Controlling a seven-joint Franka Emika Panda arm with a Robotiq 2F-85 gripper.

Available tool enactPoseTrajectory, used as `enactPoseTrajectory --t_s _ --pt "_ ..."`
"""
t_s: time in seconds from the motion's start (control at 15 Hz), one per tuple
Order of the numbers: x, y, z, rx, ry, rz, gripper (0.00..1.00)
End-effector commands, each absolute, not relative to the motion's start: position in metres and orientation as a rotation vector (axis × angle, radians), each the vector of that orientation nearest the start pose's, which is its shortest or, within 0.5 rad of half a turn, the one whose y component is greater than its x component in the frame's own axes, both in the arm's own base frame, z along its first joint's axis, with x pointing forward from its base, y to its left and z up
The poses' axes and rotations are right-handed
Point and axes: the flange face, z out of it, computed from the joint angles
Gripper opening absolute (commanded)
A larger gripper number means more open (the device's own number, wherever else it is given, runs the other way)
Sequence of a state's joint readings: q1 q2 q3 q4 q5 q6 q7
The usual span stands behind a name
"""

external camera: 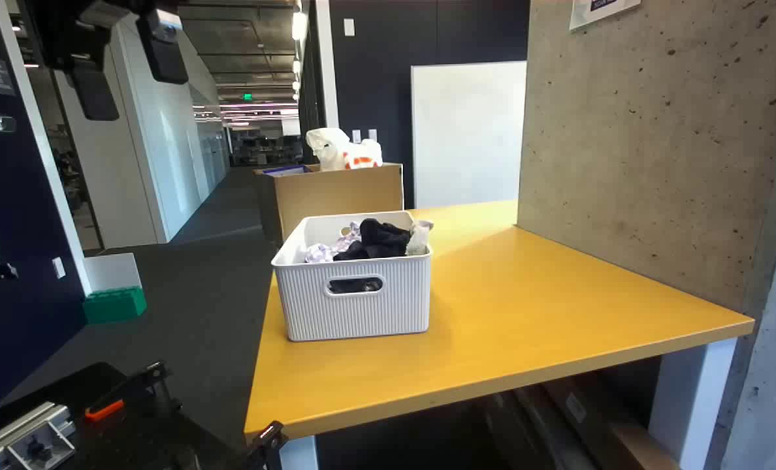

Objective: Put the items in the basket on the table

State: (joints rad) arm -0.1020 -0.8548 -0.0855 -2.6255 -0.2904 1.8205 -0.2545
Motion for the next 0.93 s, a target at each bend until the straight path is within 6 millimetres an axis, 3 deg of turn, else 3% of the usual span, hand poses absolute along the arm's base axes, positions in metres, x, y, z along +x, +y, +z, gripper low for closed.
enactPoseTrajectory --t_s 0.0,0.4,0.53,0.73,0.87 --pt "0.294 -0.082 0.507 -3.355 -0.268 -0.01 1.0" --pt "0.294 -0.082 0.508 -3.356 -0.268 -0.014 1.0" --pt "0.317 -0.076 0.518 -3.391 -0.302 -0.026 1.0" --pt "0.376 -0.066 0.544 -3.438 -0.397 -0.114 1.0" --pt "0.409 -0.066 0.546 -3.46 -0.476 -0.129 1.0"
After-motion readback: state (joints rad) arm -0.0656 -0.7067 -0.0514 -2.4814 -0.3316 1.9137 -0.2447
